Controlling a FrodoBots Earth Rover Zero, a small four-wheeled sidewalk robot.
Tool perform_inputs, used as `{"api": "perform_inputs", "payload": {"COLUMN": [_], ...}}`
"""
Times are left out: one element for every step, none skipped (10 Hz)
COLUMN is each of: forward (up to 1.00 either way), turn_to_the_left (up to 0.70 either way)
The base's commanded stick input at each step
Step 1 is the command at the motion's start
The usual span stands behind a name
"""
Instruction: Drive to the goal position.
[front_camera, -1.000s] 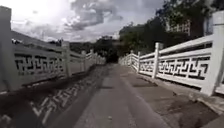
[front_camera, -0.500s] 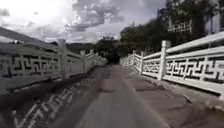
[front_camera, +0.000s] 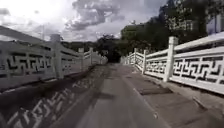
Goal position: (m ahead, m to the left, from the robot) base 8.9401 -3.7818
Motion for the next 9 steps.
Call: {"api": "perform_inputs", "payload": {"forward": [0.7, 0.7, 0.7, 0.7, 0.7, 0.7, 0.7, 0.7, 0.7], "turn_to_the_left": [0.0, 0.0, 0.0, 0.0, 0.0, 0.0, 0.0, 0.0, 0.0]}}
